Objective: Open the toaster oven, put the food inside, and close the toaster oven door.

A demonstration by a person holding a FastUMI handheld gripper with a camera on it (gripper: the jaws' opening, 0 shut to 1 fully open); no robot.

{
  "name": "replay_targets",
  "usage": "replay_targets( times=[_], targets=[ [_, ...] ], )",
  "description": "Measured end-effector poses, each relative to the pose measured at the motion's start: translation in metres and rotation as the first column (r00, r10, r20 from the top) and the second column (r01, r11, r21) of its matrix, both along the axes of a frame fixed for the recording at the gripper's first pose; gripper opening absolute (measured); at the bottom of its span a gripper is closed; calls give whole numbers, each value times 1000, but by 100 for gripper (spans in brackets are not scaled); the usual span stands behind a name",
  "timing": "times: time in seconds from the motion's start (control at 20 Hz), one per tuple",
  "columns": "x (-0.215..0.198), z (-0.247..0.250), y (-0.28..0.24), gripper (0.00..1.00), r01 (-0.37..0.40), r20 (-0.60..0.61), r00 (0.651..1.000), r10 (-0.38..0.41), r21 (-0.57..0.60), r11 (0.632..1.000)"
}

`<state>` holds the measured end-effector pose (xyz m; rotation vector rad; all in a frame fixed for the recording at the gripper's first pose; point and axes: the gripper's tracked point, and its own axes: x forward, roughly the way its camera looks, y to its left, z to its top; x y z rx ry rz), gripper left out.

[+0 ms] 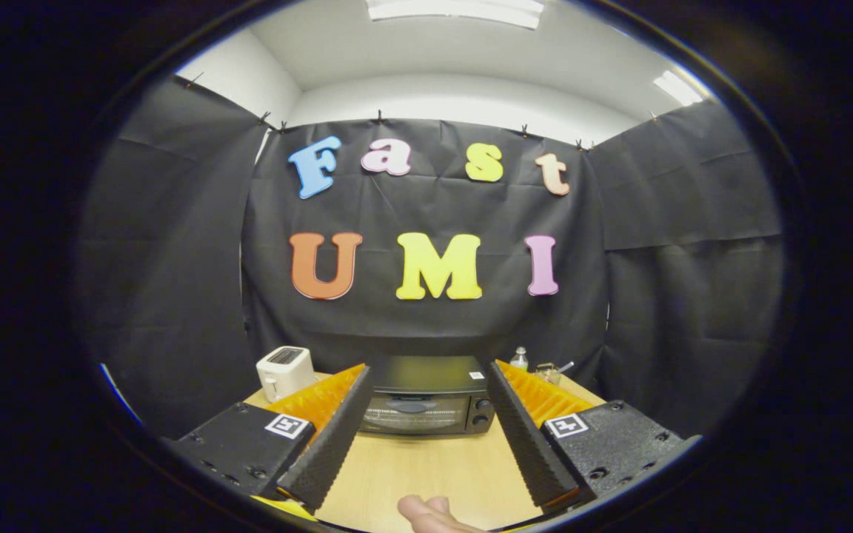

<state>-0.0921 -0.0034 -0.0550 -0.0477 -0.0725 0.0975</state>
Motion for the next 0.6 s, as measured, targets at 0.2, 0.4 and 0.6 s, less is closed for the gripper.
replay_targets(
  times=[0.2,0.4,0.6],
  targets=[
    [-4,1,-8,100,4,-4,1000,-4,12,1000],
    [-11,4,-14,100,15,4,1000,-15,14,1000],
    [-16,4,-10,100,-2,1,1000,2,10,1000]
  ],
)
